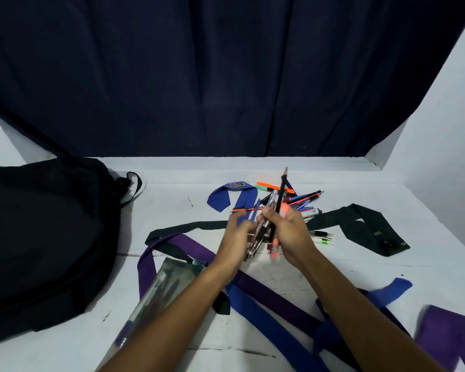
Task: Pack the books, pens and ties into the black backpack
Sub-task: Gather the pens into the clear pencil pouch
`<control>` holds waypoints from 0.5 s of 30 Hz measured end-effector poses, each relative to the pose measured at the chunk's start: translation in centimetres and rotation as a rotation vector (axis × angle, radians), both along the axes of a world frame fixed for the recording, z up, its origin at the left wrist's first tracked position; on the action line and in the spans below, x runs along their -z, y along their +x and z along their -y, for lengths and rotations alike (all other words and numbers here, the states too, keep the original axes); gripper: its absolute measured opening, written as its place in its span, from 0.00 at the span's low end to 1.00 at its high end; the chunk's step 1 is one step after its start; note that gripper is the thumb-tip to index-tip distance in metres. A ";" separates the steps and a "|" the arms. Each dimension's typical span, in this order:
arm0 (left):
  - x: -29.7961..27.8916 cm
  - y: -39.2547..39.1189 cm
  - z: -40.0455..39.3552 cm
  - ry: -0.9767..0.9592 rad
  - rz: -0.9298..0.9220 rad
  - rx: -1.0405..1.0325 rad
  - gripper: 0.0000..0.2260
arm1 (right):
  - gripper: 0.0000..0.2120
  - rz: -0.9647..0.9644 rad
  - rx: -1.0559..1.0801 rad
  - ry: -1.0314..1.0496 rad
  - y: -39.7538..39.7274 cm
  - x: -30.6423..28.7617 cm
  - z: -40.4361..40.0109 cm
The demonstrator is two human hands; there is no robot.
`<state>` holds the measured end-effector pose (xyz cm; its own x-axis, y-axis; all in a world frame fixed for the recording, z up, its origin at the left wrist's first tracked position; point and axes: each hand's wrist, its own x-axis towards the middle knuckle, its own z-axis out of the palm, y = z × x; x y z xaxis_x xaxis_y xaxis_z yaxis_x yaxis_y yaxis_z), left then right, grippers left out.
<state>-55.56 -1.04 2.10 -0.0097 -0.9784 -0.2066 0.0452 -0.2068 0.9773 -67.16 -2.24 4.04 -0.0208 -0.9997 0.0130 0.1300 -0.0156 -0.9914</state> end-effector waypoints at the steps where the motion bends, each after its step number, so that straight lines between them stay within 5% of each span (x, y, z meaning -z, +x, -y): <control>1: 0.1 0.2 -0.3 0.030 -0.128 -0.088 0.19 | 0.06 0.056 0.009 -0.003 -0.2 -0.3 0.0; 3: 0.6 0.3 -1.0 0.144 -0.341 -0.131 0.13 | 0.04 0.192 0.008 0.001 -0.5 -0.6 -0.1; 6: 0.8 0.0 -1.4 0.270 -0.652 -0.140 0.19 | 0.11 0.324 -0.038 -0.017 0.0 -0.6 -0.4; 10: -0.2 -1.5 -1.0 0.261 -0.843 -0.286 0.17 | 0.11 0.384 -0.113 0.009 1.3 -0.3 -1.1; 12: -0.4 -1.4 -1.0 0.205 -0.814 -0.295 0.17 | 0.10 0.357 -0.142 0.034 1.8 -0.2 -1.3; 15: -0.6 1.2 -1.9 0.028 -0.395 -0.301 0.12 | 0.08 0.370 -0.139 0.069 2.1 -0.4 -1.0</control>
